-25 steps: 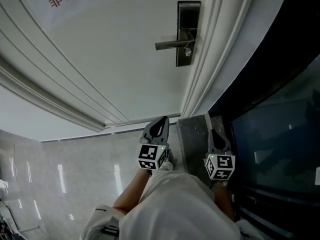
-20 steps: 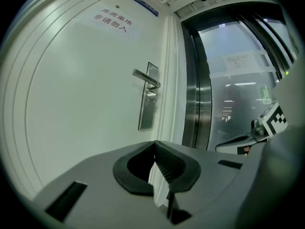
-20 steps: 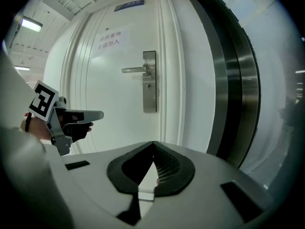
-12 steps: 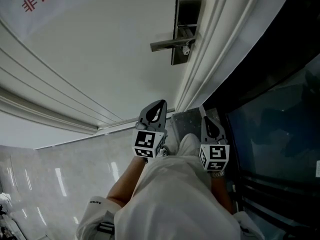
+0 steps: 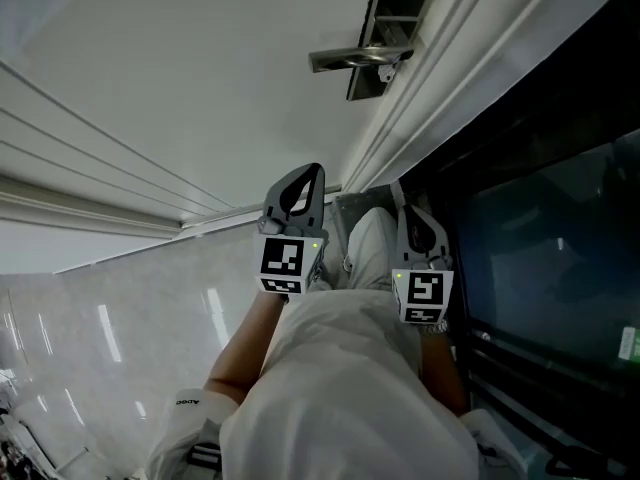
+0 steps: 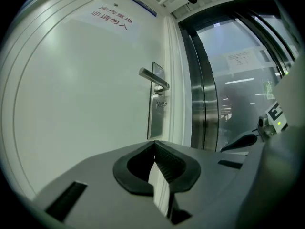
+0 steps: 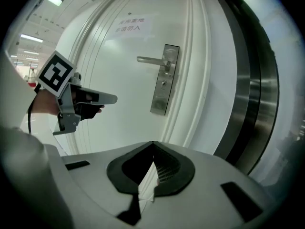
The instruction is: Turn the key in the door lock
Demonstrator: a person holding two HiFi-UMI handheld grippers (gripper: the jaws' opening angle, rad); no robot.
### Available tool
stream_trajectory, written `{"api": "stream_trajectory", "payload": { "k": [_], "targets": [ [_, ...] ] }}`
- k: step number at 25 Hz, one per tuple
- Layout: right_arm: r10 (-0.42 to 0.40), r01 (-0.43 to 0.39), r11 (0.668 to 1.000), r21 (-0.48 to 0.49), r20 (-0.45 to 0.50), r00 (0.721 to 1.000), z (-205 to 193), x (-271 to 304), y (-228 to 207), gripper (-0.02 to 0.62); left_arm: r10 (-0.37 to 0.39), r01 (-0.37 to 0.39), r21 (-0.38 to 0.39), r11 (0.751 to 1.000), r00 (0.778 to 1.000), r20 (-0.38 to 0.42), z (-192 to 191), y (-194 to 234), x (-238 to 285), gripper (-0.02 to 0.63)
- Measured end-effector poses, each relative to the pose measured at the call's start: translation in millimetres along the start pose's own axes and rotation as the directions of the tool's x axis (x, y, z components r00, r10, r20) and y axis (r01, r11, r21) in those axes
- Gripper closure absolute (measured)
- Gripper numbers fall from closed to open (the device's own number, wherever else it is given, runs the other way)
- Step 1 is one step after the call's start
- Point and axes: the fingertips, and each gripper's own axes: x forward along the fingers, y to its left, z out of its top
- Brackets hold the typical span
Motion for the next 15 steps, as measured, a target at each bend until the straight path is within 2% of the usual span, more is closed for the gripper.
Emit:
{"api": "stream_trajectory", "payload": {
  "k": [2,5,10,15],
  "targets": [
    [-0.006,0.007,0.996,-0.086,0.015,1.000,7.2,2.3,1.6,0.592,-0.001,0.001,0.003,1.000,1.000,0.001,-0.1,2.7,3.7,0.598],
    [-0.010,0.020,0.973,-0.228,0.044,0.999,21.0,8.5,-0.9,0.592,0.008,-0.008,0.001,1.000,1.000,0.008,2.1,6.6,8.7,0.598],
    [-0.006,0.041,0.936,-0.349,0.100,0.995,54.6,24.2,-9.7,0.591,0.021,-0.021,-0.003,1.000,0.999,0.026,10.8,9.1,17.2,0.598],
    [-0.002,0.075,0.872,-0.484,0.149,0.989,90.9,40.2,-17.1,0.591,0.058,-0.059,0.009,0.998,0.997,0.045,22.3,13.9,20.0,0.598]
  ]
}}
